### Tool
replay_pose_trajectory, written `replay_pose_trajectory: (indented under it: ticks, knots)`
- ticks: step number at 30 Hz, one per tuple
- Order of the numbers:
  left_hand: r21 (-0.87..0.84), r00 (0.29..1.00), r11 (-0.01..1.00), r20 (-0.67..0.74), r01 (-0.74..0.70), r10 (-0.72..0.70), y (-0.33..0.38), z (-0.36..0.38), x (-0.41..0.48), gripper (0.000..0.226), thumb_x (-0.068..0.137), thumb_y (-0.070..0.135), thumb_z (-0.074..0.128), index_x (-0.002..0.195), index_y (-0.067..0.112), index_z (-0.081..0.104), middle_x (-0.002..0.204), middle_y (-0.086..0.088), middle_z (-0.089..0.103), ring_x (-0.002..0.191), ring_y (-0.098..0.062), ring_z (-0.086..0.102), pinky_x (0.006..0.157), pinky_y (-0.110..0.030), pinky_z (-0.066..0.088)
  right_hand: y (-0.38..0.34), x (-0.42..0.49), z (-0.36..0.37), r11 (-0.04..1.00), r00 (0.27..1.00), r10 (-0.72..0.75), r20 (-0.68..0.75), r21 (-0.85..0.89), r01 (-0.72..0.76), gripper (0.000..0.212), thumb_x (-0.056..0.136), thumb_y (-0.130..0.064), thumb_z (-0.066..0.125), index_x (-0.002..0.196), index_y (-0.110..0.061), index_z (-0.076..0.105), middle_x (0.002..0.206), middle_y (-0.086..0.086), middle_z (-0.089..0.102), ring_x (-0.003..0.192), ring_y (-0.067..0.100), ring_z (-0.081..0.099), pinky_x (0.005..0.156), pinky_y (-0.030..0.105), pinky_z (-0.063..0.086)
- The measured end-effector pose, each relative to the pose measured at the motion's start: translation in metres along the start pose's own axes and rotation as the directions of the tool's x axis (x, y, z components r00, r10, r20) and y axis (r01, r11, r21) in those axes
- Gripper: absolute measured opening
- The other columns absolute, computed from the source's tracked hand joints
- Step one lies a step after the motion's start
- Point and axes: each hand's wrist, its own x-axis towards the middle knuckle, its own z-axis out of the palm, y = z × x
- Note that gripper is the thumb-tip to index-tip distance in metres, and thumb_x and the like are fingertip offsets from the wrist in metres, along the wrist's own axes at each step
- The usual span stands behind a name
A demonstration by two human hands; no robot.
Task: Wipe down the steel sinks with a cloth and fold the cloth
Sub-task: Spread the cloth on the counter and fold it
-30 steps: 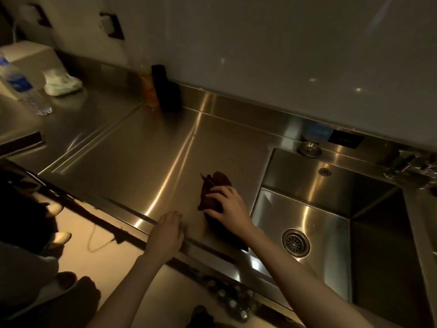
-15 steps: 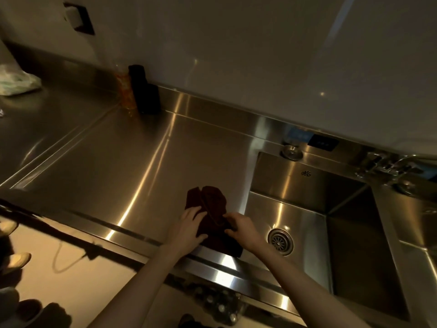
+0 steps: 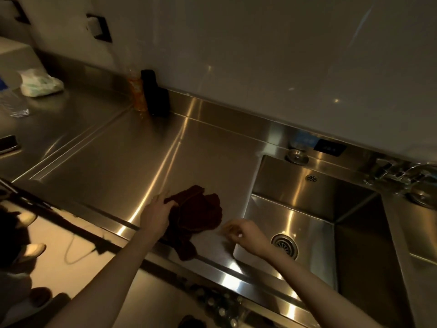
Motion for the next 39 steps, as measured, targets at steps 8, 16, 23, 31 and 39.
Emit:
replay_pose_trajectory:
  ticks: [8, 16, 23, 31, 39]
  knots:
    - [-0.103, 0.962, 0.981, 0.2, -0.166, 0.184, 0.007, 0.016, -0.017, 0.061, 0.081, 0.045, 0.065, 0.136, 0.027, 0.046, 0.145, -0.003, 0.037, 0.133, -0.023, 0.034, 0.103, -0.036, 0.035, -0.024, 0.045, -0.012, 0.942, 0.979, -0.195, -0.052, -0.29, 0.172, 0.035, 0.088, -0.013, 0.059, 0.121, -0.022, 0.063, 0.129, 0.003, 0.056, 0.115, 0.023, 0.05, 0.096, 0.034, 0.041]
    - [-0.139, 0.94, 0.963, 0.224, -0.231, 0.258, -0.043, -0.004, 0.025, 0.02, 0.084, 0.032, 0.067, 0.1, 0.023, 0.06, 0.123, 0.009, 0.049, 0.114, -0.012, 0.043, 0.076, -0.021, 0.036, -0.029, 0.092, -0.001, 0.899, 0.998, -0.02, 0.053, -0.436, 0.041, 0.046, 0.087, -0.038, 0.062, 0.129, -0.027, 0.049, 0.128, -0.001, 0.053, 0.116, 0.021, 0.049, 0.092, 0.033, 0.037]
    - [-0.696, 0.892, 0.699, 0.406, 0.163, 0.197, -0.064, -0.056, 0.108, 0.02, 0.08, 0.001, 0.071, 0.074, 0.017, 0.061, 0.065, 0.014, 0.061, 0.061, 0.011, 0.056, 0.063, -0.007, 0.04, -0.031, 0.132, -0.047, 0.98, 0.982, 0.134, 0.13, -0.164, -0.112, 0.02, 0.089, -0.036, 0.061, 0.09, -0.017, 0.068, 0.085, 0.005, 0.069, 0.081, 0.02, 0.063, 0.077, 0.04, 0.049]
    - [-0.706, 0.883, 0.536, 0.317, 0.464, -0.347, -0.085, -0.03, 0.231, 0.013, 0.091, 0.009, 0.056, 0.103, 0.006, 0.061, 0.111, -0.02, 0.063, 0.098, -0.03, 0.062, 0.082, -0.033, 0.051, -0.039, 0.203, -0.082, 0.8, 0.794, 0.562, -0.234, 0.397, -0.45, 0.024, 0.096, -0.002, 0.047, 0.114, 0.012, 0.055, 0.085, 0.018, 0.062, 0.051, 0.007, 0.064, 0.049, 0.015, 0.048]
    - [-0.353, 0.922, 0.911, 0.238, -0.212, 0.306, -0.089, 0.004, 0.213, 0.022, 0.085, 0.017, 0.063, 0.107, 0.018, 0.066, 0.113, -0.005, 0.056, 0.11, -0.023, 0.048, 0.095, -0.033, 0.039, -0.028, 0.209, -0.051, 0.934, 0.931, 0.278, -0.235, -0.158, -0.319, 0.035, 0.092, -0.005, 0.051, 0.123, -0.017, 0.061, 0.128, 0.006, 0.053, 0.116, 0.021, 0.051, 0.091, 0.019, 0.036]
